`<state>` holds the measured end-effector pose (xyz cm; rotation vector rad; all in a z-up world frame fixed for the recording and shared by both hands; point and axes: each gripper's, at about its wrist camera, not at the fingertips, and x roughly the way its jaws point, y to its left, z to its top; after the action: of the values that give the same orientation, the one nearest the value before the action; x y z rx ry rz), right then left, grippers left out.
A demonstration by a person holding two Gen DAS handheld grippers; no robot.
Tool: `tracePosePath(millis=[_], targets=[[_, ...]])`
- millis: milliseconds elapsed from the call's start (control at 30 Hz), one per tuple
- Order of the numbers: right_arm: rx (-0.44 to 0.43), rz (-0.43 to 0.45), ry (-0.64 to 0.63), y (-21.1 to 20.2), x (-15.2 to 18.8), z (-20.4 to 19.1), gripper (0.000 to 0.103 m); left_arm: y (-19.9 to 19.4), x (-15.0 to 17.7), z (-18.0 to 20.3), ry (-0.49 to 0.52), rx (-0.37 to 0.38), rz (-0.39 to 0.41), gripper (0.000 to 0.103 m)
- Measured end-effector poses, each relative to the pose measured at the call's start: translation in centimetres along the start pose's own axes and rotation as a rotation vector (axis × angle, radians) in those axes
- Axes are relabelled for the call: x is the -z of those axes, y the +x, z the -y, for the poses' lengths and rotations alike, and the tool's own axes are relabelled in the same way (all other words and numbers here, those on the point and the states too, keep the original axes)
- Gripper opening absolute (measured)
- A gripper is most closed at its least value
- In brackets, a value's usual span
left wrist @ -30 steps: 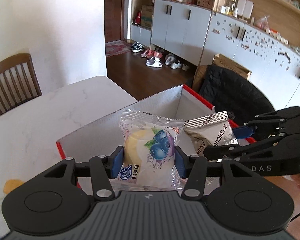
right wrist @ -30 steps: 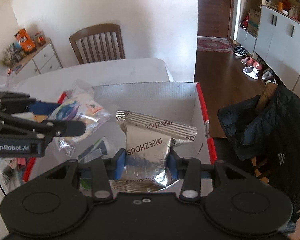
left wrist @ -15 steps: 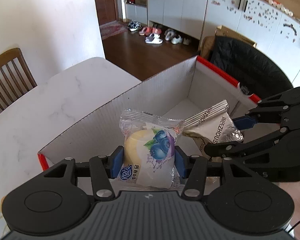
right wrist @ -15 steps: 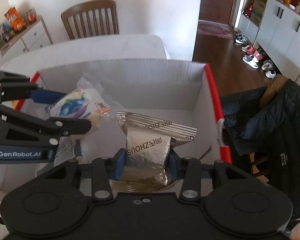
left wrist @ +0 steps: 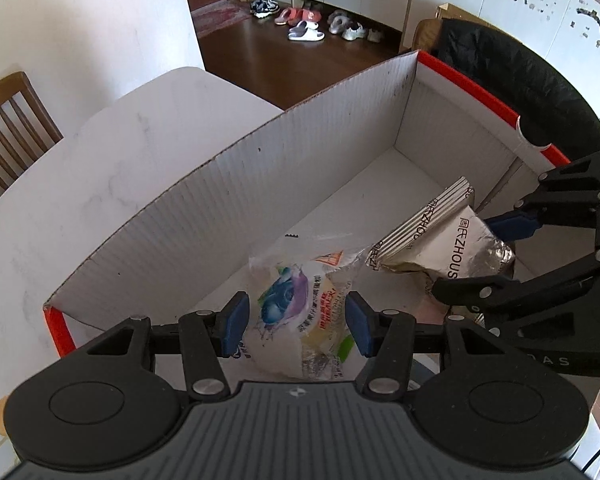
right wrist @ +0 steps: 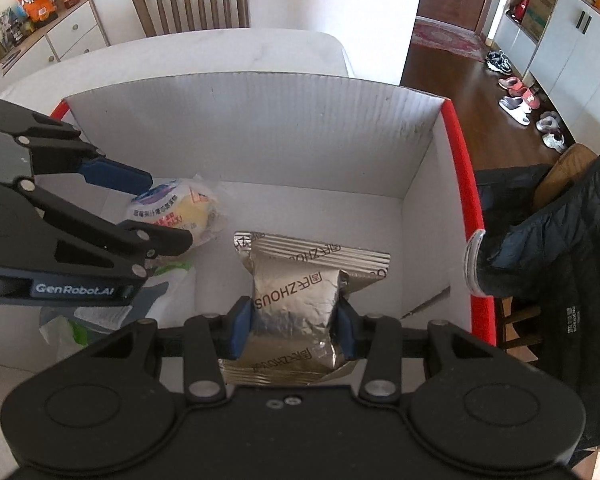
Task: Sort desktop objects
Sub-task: 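Release the bread bag with left tool while right tool releases the silver bag in the box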
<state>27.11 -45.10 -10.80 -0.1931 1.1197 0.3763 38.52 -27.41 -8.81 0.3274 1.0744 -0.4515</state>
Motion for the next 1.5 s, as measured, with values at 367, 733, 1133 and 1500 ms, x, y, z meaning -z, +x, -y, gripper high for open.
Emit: tracePosePath(millis=[367, 733, 1133, 1500], targets=[[-0.007, 0.011, 0.003, -0.5, -0.3, 0.3, 0.046, -0.4, 0.9, -0.4, -0.023, 0.017, 0.016, 0.054], [-0.036, 0.047, -0.049, -3.8, 0.4, -0.4, 0.052, -3.8, 2.2, -0.9, -0.047, 0.061, 0.085, 0.056], [-0.125, 0.113, -0.018, -8.4, 1.2, -0.1, 0.054, -8.3, 3.8, -0.5, -0.082, 0.11, 0.177, 0.062], [-0.158, 0.174, 0.005, -11.3, 2.5, -1.3, 0.058, -12.6, 6.6, -0.1, -0.121, 0.143, 0.251, 0.069]])
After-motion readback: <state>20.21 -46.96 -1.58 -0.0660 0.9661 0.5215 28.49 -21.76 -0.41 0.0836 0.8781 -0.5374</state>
